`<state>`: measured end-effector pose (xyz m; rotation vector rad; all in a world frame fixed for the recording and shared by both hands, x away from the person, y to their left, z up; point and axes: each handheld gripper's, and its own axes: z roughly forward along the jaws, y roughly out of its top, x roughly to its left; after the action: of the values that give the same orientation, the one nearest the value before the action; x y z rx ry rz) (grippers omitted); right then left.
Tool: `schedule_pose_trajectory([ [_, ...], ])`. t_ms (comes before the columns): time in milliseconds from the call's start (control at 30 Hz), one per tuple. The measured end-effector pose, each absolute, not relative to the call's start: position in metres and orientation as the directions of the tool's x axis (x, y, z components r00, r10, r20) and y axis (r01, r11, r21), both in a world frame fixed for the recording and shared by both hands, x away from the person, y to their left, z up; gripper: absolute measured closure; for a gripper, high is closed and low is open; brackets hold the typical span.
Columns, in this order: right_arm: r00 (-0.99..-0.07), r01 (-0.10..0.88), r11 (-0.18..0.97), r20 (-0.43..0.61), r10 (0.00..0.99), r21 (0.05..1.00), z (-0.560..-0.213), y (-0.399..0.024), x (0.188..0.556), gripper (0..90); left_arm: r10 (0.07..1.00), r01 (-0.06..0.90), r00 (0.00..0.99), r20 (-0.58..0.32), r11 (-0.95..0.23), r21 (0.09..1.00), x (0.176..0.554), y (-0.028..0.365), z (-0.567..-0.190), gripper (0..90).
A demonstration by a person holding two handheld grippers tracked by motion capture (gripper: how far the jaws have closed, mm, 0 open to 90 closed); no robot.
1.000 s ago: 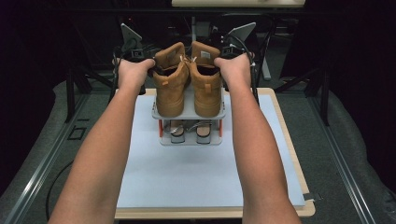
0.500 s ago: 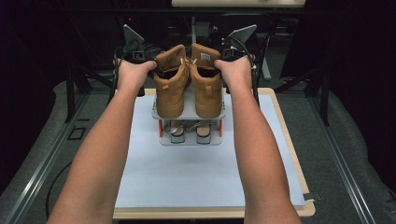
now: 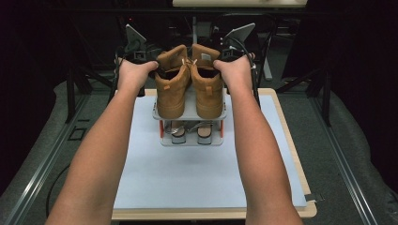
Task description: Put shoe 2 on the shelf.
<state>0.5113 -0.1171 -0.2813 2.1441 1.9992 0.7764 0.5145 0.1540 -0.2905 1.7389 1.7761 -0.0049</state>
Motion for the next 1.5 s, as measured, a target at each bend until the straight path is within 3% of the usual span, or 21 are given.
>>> schedule_pose_trajectory([
  [300, -0.011, 0.893, -0.119, 0.286, 0.958, 0.433, -0.276, -0.115, 0.507, 66.9, 0.881, 0.882, 0.097, -0.463, 0.139, 0.449, 0.514, 0.159, -0.285, 60.0],
  [700, -0.021, 0.882, -0.126, 0.304, 0.953, 0.455, -0.263, -0.120, 0.502, 63.1, 0.902, 0.872, 0.125, -0.413, 0.099, 0.480, 0.510, 0.157, -0.276, 58.5],
  [1500, -0.027, 0.852, -0.144, 0.317, 0.948, 0.503, -0.232, -0.136, 0.482, 63.9, 0.915, 0.845, 0.176, -0.363, 0.049, 0.533, 0.492, 0.166, -0.253, 56.3],
])
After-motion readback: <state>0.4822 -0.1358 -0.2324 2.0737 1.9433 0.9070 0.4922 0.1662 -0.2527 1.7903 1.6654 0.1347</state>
